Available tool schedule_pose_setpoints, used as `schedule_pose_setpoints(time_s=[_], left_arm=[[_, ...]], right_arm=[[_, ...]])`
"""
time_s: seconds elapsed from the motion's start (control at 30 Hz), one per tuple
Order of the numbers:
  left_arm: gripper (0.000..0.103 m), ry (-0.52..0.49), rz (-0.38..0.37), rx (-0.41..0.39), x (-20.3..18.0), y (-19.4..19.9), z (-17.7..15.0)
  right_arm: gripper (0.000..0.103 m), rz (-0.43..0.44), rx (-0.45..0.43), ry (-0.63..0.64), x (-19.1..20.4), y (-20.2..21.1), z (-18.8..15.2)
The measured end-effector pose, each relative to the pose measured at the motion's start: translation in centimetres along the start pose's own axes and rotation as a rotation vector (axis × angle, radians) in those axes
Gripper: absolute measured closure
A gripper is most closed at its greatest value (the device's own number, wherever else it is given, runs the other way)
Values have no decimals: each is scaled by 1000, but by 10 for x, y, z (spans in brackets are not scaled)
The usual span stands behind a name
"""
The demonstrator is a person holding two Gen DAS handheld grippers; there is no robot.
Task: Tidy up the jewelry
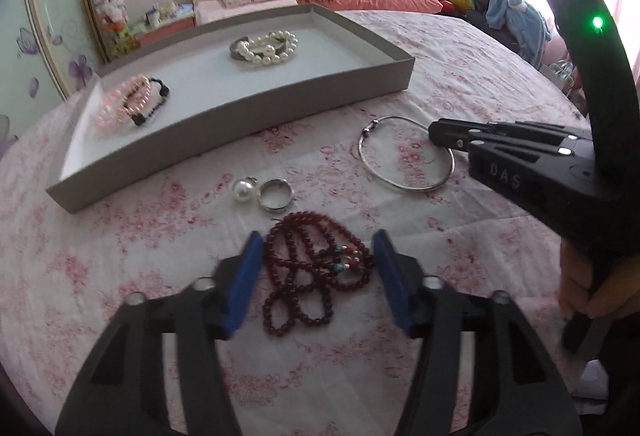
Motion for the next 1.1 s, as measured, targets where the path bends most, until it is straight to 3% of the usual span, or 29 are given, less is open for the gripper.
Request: schedule_pose_setpoints(time_s=[0.1,0.17,0.33,0.43,0.63,1.1], left_arm=[[83,11,4,0,8,5,-2],[89,11,30,1,17,9,-6],[89,44,105,7,56,15,-13],[89,111,183,5,98,16,-11],[89,253,241,5,154,15,-4],[89,280,243,-48,160,18,-6]], right_arm=[[99,0,0,0,0,0,0],[99,1,0,2,1,0,0],[99,-3,1,27,5,0,0],[99,4,2,46,11,0,-1],[99,31,4,83,23,-3,0],[99,72,-23,72,24,-1,7]])
Point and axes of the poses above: each gripper's, at about its wrist camera, not at the fingertips, and y roughly against the way its jaws point, x to its left, z to its top, the point moved 9 cm from there along -y, roughly the way its jaws point, and after that the axes turned 2 degrees about -x, right-handed, at the moved point
